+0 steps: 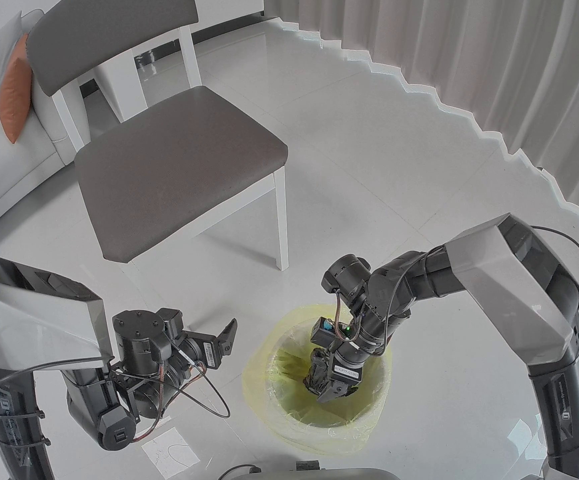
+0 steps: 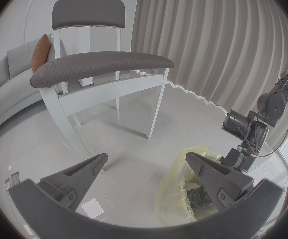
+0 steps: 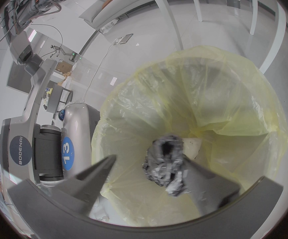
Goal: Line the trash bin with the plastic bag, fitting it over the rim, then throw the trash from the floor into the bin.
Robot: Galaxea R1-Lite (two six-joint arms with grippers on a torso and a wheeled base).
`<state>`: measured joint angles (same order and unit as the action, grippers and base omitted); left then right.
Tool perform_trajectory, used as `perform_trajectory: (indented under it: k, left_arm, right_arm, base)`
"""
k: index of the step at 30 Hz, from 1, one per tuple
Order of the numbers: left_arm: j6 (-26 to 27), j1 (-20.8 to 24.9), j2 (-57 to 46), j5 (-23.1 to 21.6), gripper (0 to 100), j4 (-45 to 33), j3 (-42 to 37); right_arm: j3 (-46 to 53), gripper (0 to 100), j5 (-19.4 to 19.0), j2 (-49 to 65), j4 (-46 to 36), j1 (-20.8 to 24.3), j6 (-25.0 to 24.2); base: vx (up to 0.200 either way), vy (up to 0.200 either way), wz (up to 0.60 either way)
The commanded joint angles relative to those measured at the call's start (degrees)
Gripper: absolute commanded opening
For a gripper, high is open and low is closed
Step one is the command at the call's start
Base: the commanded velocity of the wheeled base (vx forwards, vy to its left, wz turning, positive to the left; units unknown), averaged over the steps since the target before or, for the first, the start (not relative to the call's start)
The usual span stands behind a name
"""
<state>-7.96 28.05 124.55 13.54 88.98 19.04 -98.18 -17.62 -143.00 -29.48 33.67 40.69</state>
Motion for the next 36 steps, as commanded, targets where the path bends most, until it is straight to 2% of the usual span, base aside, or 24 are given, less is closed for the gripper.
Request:
perform_trajectory:
  k: [1,4,6,11,14,17,22,23,26,29,36]
  left_arm:
    - [-0.5,0.4,0.4,0.0,100,1.0,0.1]
    - [-0.7,1.7,0.6,0.3,100,1.0,0.4]
    - [-0.7,1.7,0.4,0.5,100,1.0,0.4]
    - [-0.7,1.3,0.3,0.5,100,1.0,0.5]
    - [-0.7,1.3,0.8,0.5,100,1.0,0.7]
    - [-0.7,1.3,1.0,0.5,100,1.0,1.0]
    - [-0.7,1.2,1.0,0.3,100,1.0,1.0]
    - [-0.7,1.2,1.0,0.3,100,1.0,0.9]
    - [-0.7,1.2,0.8,0.5,100,1.0,1.0]
    - [-0.7,1.0,0.6,0.5,100,1.0,0.7]
    - [-0.6,1.0,-0.6,0.5,100,1.0,0.0]
  right_arm:
    - [3.0,100,5.3,5.1,1.8,2.1,0.0]
    - [3.3,100,6.5,2.9,3.0,2.7,-0.3]
    - [3.4,100,9.2,1.8,3.9,3.2,-0.3]
    - [3.9,100,21.7,-0.9,10.8,4.6,-0.7]
    - [4.3,100,25.9,-2.4,13.0,5.6,-0.8]
    - [4.5,100,25.6,-3.3,15.2,5.7,-0.8]
    - [4.8,100,15.2,-3.0,14.6,5.6,-2.3]
    - [4.8,100,14.7,-3.1,14.6,5.6,-3.2]
    - [5.2,100,14.6,-2.7,14.6,5.1,-4.7]
    - [7.4,100,14.6,0.2,14.6,4.7,-4.2]
    - [14.9,100,14.5,12.0,15.5,2.9,-5.6]
  base:
    - [0.000,0.000,0.00]
    - [0.000,0.000,0.00]
    - [0.000,0.000,0.00]
    - [0.000,0.000,0.00]
    - [0.000,0.000,0.00]
    - [0.000,0.000,0.00]
    - [0.000,0.000,0.00]
    - [0.000,0.000,0.00]
    - [0.000,0.000,0.00]
    - [0.000,0.000,0.00]
    - [0.000,0.000,0.00]
